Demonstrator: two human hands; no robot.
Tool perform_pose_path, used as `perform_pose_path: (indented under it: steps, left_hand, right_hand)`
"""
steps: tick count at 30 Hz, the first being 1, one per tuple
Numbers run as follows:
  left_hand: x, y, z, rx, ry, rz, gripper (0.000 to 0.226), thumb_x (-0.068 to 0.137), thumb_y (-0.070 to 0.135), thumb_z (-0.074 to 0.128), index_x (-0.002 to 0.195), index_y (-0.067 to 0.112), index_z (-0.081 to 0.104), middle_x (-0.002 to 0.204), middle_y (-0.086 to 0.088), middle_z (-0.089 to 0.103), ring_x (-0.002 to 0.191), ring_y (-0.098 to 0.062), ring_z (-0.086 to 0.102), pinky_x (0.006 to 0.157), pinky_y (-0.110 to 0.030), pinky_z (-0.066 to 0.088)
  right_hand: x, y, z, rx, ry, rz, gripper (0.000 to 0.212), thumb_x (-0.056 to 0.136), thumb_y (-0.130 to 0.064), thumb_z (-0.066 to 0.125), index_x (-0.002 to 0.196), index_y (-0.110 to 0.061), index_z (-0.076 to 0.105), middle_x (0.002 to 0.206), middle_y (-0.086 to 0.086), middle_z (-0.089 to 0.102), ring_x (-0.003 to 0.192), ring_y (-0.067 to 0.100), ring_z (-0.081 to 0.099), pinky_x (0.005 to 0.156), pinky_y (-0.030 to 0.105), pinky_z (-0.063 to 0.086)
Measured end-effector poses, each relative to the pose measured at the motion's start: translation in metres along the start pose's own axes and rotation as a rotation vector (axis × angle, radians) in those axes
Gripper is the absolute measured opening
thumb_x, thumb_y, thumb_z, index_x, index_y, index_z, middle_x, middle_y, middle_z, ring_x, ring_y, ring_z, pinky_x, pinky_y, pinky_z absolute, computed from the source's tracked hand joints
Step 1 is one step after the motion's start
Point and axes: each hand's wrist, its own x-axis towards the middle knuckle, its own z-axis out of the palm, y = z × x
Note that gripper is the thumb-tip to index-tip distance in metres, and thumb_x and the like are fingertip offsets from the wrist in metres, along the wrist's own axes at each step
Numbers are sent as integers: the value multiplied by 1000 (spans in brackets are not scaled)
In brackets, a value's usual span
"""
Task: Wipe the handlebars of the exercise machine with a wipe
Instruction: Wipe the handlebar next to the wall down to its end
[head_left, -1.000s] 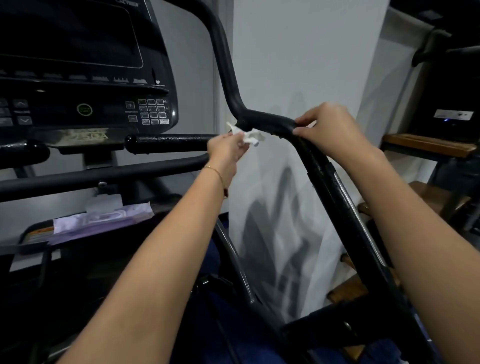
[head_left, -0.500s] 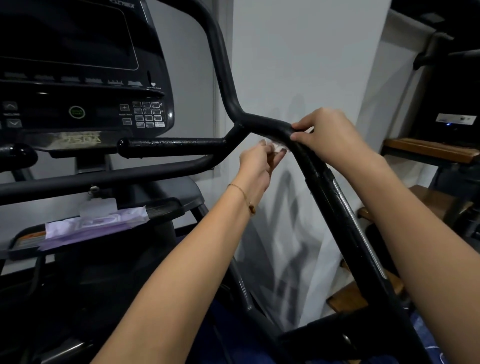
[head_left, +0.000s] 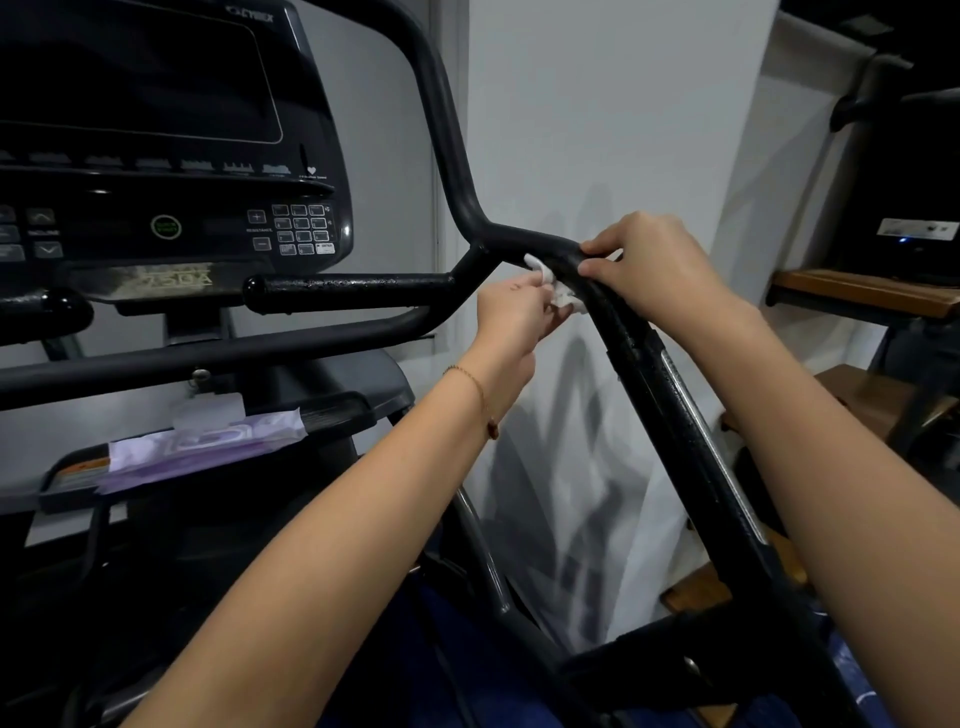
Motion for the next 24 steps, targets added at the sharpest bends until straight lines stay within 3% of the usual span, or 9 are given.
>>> perform_pose_path:
  steps: [4,7,10,13,17,19,24]
  left_hand:
    - [0,-3,0,129,30,166,31,92,-10,43,74,6,62,72,-4,57,65,-14,56,68,-19,54]
    - [-6,-11,3,171,-17,190,25,93,-7,44,81,0,65,76,-10,61,71,-17,57,78,-26,54]
    - [-11,-16,3,232,-37,235,22,94,-3,47,90,-2,68,92,-14,66,85,-17,61,78,-21,55]
    - [-9,-10,4,198,-2,205,30,94,-5,44,76,7,65,77,-10,61,76,-17,58,73,-21,53]
    - [-19,-15,2,287,-96,220,29,96,1,45,77,5,67,78,-12,63,70,-18,57,70,-19,55]
    - [-16,-11,3,288,-50,232,30,96,1,45,76,3,67,77,-13,62,73,-20,57,69,-18,55]
    - [-18,-25,0,426,-55,308,29,89,-1,45,74,1,70,68,-12,63,70,-19,56,86,-45,52]
  right_hand:
    - [1,0,0,18,4,14,26,88,-21,61,112,-14,67,112,8,66,102,27,59,80,27,41]
    - [1,1,1,20,4,22,26,88,-22,61,113,-17,67,112,8,66,103,26,58,78,26,39]
    - [2,2,1,17,3,24,23,87,-22,60,108,-16,69,106,9,67,98,27,59,77,28,40]
    - [3,2,2,24,3,24,24,86,-22,62,108,-16,69,108,8,67,99,26,59,82,30,43]
    - [4,5,3,45,7,36,23,86,-23,62,107,-17,70,109,6,67,98,25,60,79,28,42]
    - [4,5,4,41,10,36,23,86,-22,62,106,-17,70,108,7,67,97,26,60,79,28,42]
    - [6,7,5,62,10,41,25,85,-23,63,109,-18,69,110,5,66,99,25,60,79,27,41]
